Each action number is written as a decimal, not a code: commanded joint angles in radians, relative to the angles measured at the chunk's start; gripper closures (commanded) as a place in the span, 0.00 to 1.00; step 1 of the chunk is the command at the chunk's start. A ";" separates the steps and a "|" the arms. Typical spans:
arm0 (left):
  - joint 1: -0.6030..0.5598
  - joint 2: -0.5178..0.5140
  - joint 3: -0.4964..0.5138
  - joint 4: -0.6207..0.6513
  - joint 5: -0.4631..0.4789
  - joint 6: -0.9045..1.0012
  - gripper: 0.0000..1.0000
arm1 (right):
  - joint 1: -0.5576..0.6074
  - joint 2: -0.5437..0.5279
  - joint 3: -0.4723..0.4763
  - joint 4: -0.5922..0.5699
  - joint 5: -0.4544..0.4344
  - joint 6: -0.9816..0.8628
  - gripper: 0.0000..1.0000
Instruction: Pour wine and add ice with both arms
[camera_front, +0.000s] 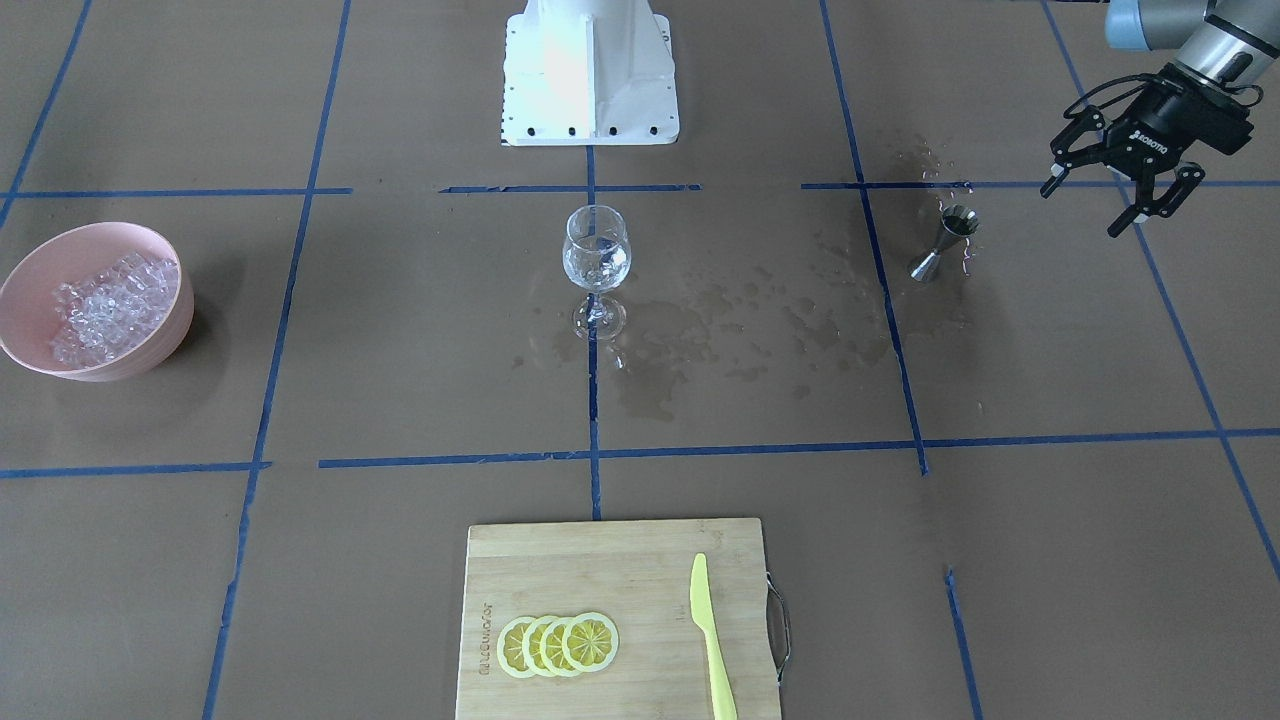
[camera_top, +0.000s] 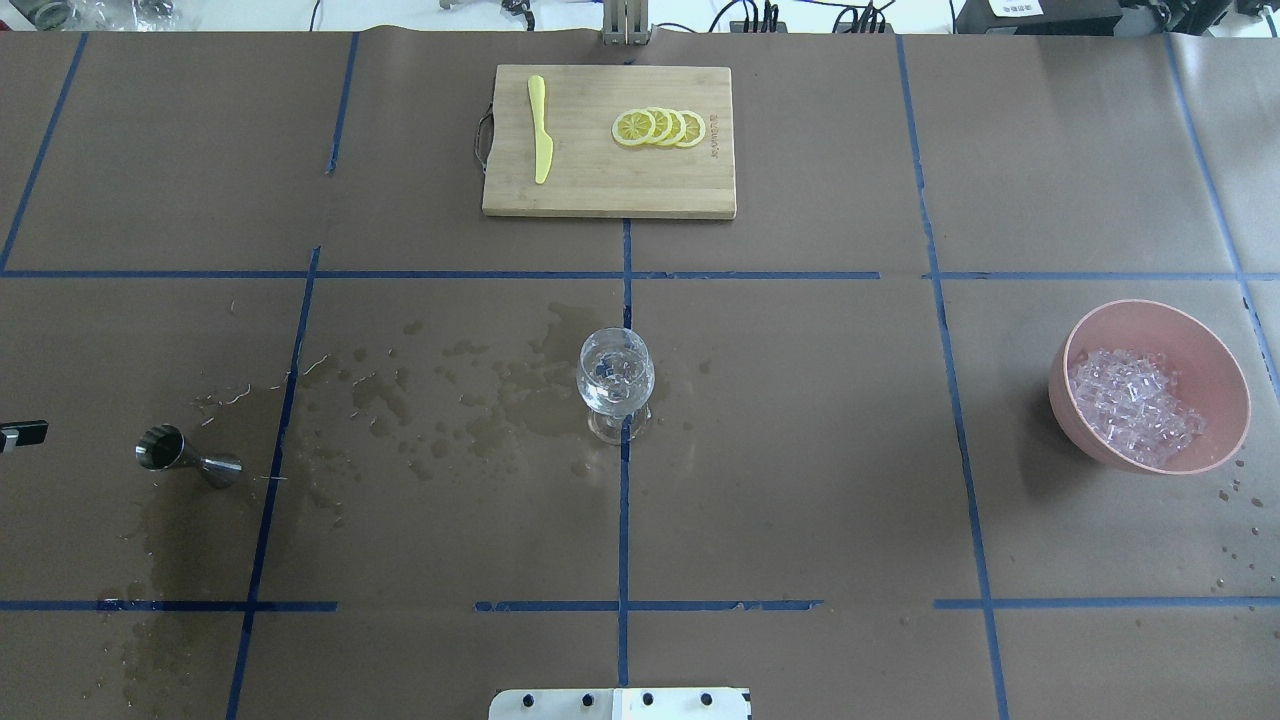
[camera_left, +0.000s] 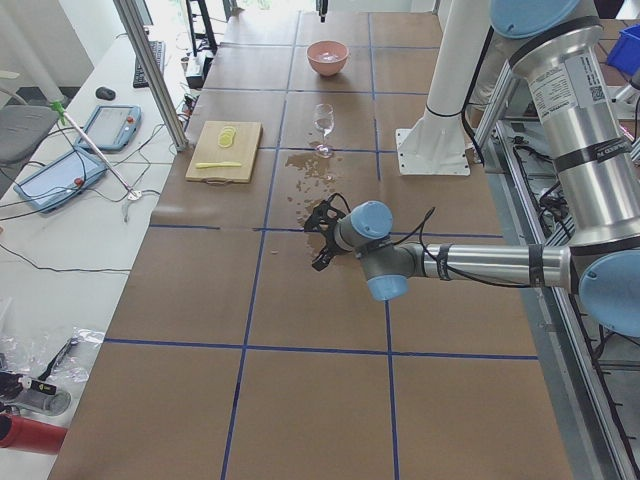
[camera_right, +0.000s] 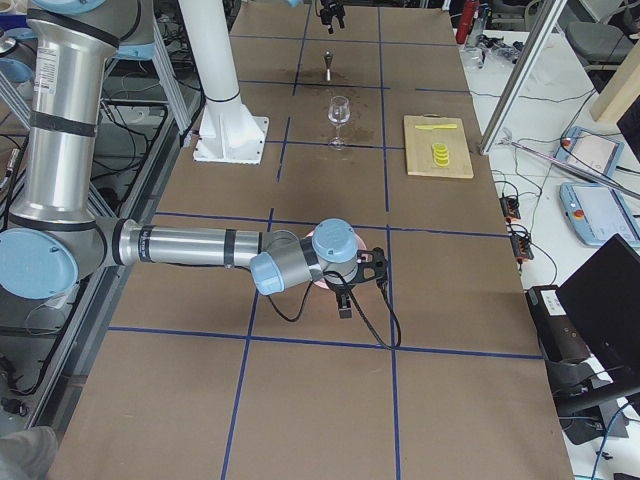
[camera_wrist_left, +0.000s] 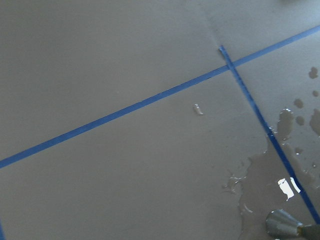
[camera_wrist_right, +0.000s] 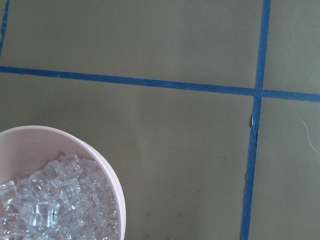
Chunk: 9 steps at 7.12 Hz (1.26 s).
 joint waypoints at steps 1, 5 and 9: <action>0.252 0.052 -0.001 -0.124 0.285 -0.118 0.01 | -0.008 -0.002 -0.001 0.067 0.001 0.079 0.00; 0.699 0.055 0.000 -0.230 0.933 -0.420 0.01 | -0.011 -0.004 -0.006 0.072 -0.002 0.081 0.00; 0.941 0.013 0.116 -0.215 1.447 -0.456 0.01 | -0.012 -0.004 -0.009 0.072 -0.003 0.081 0.00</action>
